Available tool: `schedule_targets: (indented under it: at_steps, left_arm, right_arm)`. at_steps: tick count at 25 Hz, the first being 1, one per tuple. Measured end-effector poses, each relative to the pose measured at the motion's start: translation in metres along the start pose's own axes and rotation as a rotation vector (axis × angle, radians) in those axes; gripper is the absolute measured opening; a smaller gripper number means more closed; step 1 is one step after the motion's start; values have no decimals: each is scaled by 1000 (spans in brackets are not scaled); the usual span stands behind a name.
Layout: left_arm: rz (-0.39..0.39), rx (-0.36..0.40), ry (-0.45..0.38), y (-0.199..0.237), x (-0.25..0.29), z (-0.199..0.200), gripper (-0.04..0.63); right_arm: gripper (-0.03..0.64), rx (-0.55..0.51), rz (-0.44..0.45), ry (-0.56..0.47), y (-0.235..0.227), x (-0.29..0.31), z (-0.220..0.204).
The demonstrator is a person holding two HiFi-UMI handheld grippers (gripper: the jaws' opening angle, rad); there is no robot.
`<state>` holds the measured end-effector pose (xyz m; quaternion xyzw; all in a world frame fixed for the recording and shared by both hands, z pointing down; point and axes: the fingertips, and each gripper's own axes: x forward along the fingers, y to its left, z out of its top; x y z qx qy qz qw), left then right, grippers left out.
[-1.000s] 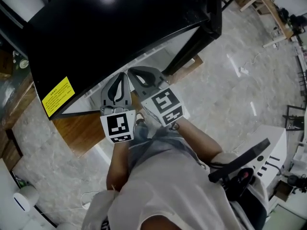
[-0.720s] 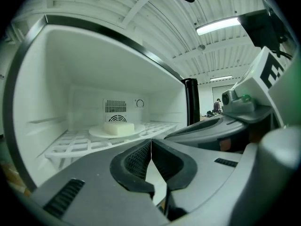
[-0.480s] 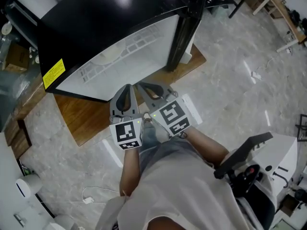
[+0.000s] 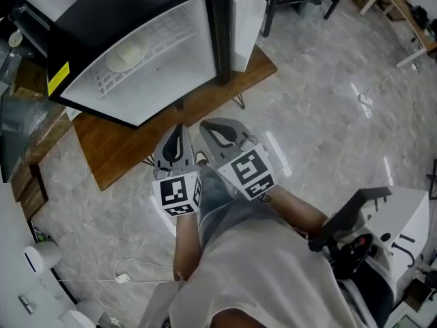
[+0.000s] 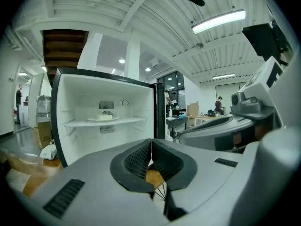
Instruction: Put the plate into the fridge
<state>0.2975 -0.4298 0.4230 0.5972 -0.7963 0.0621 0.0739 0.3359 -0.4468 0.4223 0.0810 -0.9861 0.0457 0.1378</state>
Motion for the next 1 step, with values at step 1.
schedule_targets:
  at_steps: [1]
  left_arm:
    - [6, 2, 1, -23, -8, -7, 21]
  right_arm:
    - [17, -1, 0, -4, -4, -25, -12]
